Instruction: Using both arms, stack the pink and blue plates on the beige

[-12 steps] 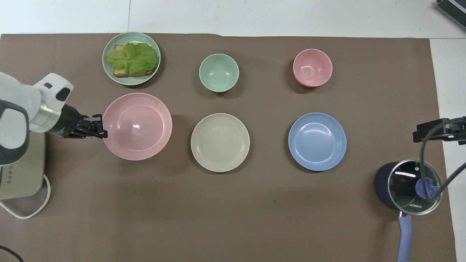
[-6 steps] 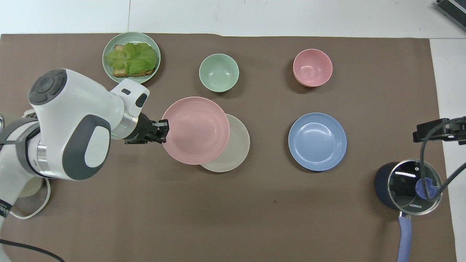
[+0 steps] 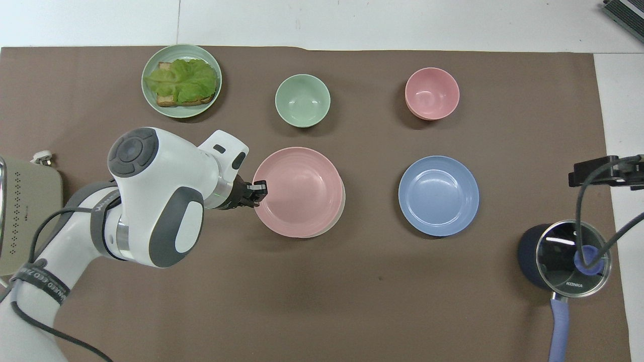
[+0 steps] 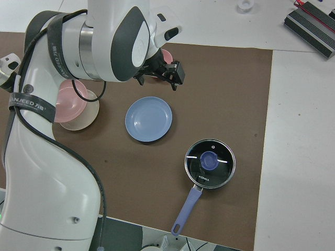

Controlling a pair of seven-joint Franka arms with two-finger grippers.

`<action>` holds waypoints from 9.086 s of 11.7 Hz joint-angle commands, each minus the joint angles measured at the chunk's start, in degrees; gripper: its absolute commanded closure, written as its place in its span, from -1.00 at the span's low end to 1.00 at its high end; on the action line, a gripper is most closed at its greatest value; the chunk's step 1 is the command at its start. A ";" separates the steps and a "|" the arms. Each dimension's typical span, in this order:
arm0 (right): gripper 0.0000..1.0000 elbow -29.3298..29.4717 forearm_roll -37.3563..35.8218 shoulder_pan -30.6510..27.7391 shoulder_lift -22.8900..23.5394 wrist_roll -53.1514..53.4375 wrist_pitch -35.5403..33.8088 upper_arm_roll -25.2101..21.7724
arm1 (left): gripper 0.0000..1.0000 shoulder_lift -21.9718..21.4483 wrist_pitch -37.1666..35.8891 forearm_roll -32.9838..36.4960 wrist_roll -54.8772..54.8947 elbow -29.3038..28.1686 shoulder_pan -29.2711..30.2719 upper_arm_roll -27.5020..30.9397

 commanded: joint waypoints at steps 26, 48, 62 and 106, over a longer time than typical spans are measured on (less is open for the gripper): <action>-1.00 -37.13 10.29 -1.20 13.22 -17.32 52.46 0.36 | -1.00 -5.59 -33.08 17.23 27.09 27.13 24.01 1.30; 1.00 -16.74 10.57 1.97 4.61 0.22 20.98 6.40 | -1.00 -6.04 -32.82 16.70 26.74 26.77 24.88 1.82; 1.00 -18.41 15.14 18.93 15.68 20.65 40.31 11.43 | -1.00 -6.04 -32.82 16.70 26.74 26.77 24.88 1.82; -1.00 2.75 -0.42 -6.65 1.71 3.43 1.49 9.85 | -1.00 -6.04 -32.82 16.70 26.74 26.77 24.88 1.82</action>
